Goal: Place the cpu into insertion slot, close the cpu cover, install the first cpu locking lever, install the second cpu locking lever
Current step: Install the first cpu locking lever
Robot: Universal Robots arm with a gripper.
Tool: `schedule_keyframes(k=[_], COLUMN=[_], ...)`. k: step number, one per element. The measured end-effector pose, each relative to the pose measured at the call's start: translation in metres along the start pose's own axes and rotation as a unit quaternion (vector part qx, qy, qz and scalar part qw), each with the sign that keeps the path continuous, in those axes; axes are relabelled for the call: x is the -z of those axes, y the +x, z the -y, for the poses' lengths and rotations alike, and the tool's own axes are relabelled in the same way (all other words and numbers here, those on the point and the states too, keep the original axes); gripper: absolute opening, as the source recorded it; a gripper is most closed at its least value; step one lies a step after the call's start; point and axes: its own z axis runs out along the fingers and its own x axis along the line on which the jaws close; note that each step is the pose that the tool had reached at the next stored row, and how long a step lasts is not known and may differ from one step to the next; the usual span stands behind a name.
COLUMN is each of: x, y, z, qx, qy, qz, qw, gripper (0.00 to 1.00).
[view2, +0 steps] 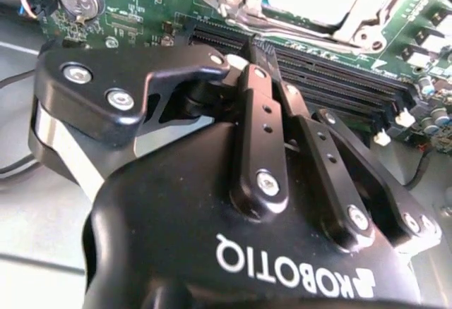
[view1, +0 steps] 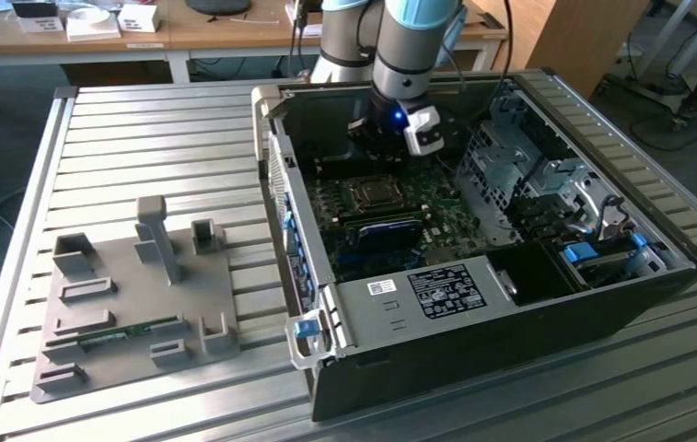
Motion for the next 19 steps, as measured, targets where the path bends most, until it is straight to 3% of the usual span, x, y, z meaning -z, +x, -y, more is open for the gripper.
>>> schedule_keyframes(k=[3, 5, 9, 15, 17, 19], x=[0.0025, 0.0038, 0.0046, 0.0046, 0.0046, 0.0046], y=[0.0, -0.0001, -0.0001, -0.0001, -0.0001, -0.0001], z=[-0.0006, -0.0008, -0.0009, -0.0009, -0.001, -0.0009], qx=[0.0, 0.001, 0.002, 0.002, 0.003, 0.006], qy=[0.0037, 0.0093, 0.0303, 0.0313, 0.037, 0.0473], qz=[0.001, 0.0024, 0.0079, 0.0081, 0.0096, 0.0112], qw=[1.0, 1.0, 0.9995, 0.9995, 0.9993, 0.9988], gripper=[0.11, 0.11, 0.11, 0.11, 0.11, 0.11])
